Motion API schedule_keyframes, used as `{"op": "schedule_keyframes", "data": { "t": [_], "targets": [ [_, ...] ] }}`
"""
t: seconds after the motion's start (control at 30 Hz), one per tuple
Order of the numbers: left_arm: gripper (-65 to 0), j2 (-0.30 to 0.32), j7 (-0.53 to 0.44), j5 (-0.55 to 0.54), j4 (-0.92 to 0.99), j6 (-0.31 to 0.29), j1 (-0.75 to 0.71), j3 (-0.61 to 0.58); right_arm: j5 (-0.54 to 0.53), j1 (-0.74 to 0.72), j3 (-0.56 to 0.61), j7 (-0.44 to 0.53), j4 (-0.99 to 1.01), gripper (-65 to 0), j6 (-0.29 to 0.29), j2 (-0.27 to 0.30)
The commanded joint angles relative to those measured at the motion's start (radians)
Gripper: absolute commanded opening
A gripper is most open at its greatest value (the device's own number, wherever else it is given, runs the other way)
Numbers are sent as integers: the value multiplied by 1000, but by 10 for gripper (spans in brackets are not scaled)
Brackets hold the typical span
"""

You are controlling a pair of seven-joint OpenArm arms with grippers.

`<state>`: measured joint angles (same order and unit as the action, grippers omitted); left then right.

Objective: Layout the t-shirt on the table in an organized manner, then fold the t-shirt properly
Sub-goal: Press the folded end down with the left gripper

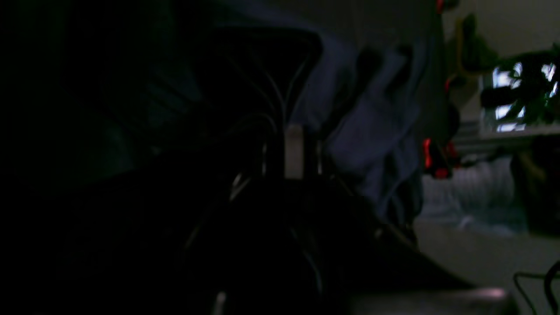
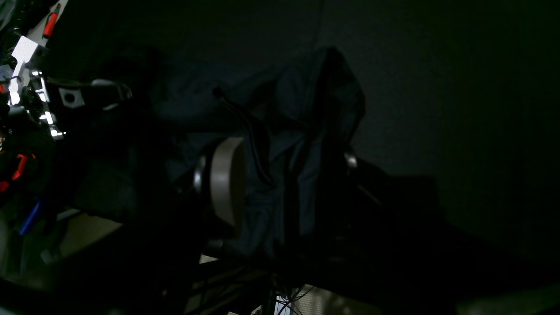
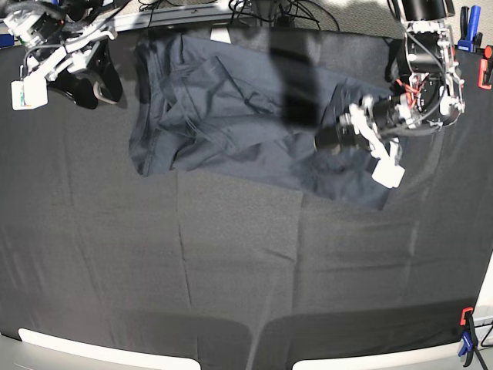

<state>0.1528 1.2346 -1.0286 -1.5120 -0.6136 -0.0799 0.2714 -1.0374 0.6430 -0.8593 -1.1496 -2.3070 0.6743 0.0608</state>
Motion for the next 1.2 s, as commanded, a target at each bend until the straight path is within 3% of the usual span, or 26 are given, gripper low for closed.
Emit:
{"op": "schedule_keyframes", "data": {
  "t": [0.0,0.27,0.4,0.47,0.53,0.67,0.77,0.83,0.93,1.07,1.17],
  "targets": [
    [-650,6,-13,-31,-18,-8,13,2,-21,2,-4,26,-18,-376,24,6],
    [-644,6,-5,-65,-18,-8,13,2,-21,0,-3,26,-18,-376,24,6],
    [-363,5,106,-244,-18,-8,14,2,-21,0,-4,27,-18,-376,24,6],
    [-305,5,162,-368,-18,-8,14,2,-21,0,-4,27,-18,-376,24,6],
    [-303,6,162,-455,-18,-8,14,2,-21,0,-4,27,-18,-376,24,6],
    [-303,16,162,-455,-18,-13,27,2,-21,0,-4,26,-18,-376,24,6],
    [-304,28,157,-455,-18,-58,59,2,-21,0,-4,26,-18,-376,24,6],
    [-304,32,84,-336,-18,-76,84,2,-5,0,-4,38,-17,-376,24,6],
    [-304,33,14,-196,-18,-76,111,2,130,0,-4,143,-9,-376,24,3],
    [-304,33,19,-195,-18,-75,113,2,359,-55,-4,261,69,-376,24,3],
    [-304,31,22,-195,-18,-75,113,2,399,-158,-3,282,166,-376,20,3]
  ]
}}
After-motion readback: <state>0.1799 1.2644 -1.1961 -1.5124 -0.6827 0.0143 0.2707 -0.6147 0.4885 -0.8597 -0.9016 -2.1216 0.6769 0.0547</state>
